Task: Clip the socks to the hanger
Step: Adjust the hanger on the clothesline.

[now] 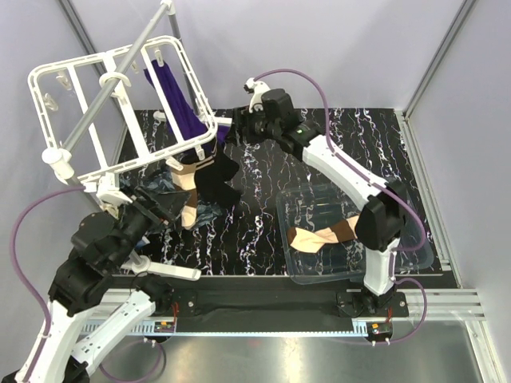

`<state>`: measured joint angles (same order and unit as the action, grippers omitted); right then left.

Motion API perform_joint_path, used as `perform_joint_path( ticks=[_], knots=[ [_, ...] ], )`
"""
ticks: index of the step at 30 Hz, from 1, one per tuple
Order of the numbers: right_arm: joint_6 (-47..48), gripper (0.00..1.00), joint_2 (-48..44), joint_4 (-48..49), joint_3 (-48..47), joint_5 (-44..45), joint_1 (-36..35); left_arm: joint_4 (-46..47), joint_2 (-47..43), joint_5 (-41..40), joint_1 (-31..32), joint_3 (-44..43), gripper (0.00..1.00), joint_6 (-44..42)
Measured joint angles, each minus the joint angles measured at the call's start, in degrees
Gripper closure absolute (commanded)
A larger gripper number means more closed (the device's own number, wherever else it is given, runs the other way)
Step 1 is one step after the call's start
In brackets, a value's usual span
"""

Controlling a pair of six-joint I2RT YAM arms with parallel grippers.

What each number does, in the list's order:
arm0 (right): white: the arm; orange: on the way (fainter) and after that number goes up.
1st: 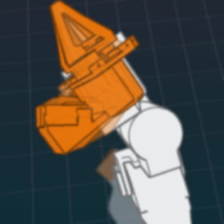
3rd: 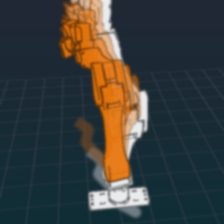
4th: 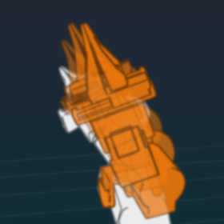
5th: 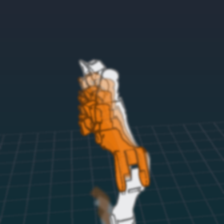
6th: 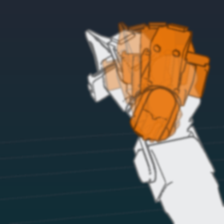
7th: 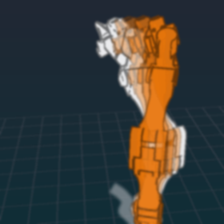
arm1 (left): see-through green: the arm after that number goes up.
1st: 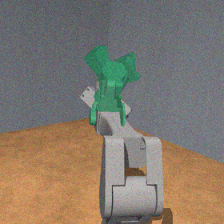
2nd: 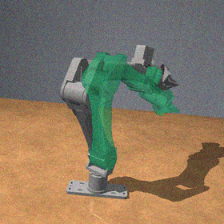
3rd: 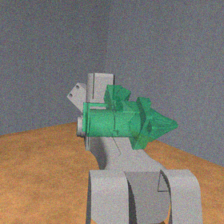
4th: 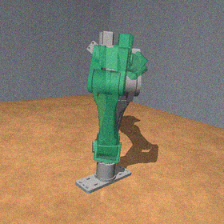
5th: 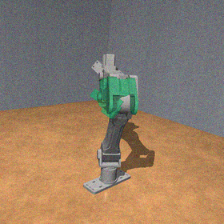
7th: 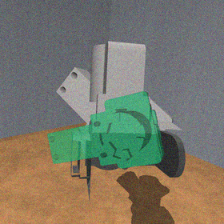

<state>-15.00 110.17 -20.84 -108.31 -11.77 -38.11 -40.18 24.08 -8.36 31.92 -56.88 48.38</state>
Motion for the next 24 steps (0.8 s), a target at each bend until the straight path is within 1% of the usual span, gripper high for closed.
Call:
perform_joint_path(
  ticks=[3, 9, 13, 15, 20, 24],
  knots=[
    [-0.20, 0.25, 2.82, 3.06, 0.00, -1.05, 0.02, -0.39, 1.11, -1.31, 0.00, 1.31, 0.20, -0.37],
    [-1.88, 0.23, 4.52, 12.37, 3.39, -6.43, 0.02, -1.18, 1.16, -4.20, 0.00, 0.76, 0.19, -1.36],
    [-4.46, 0.23, 4.11, 23.15, 11.10, -10.21, -0.37, -1.18, -0.44, -5.88, 0.00, -1.38, 0.19, -1.44],
    [-5.53, 0.23, 3.91, 26.23, 15.15, -10.82, -1.07, -0.63, -2.10, -6.49, 0.00, -2.05, 0.19, -1.44],
    [-8.35, 0.23, 3.13, 30.62, 22.21, -11.17, -5.42, 0.26, -3.28, -6.97, 0.00, -4.83, 0.19, -1.44],
    [-9.77, 0.24, -0.57, 32.24, 25.83, -9.46, -11.17, 1.07, -3.19, -6.91, 0.00, -5.55, 0.19, -1.42]
  ],
)
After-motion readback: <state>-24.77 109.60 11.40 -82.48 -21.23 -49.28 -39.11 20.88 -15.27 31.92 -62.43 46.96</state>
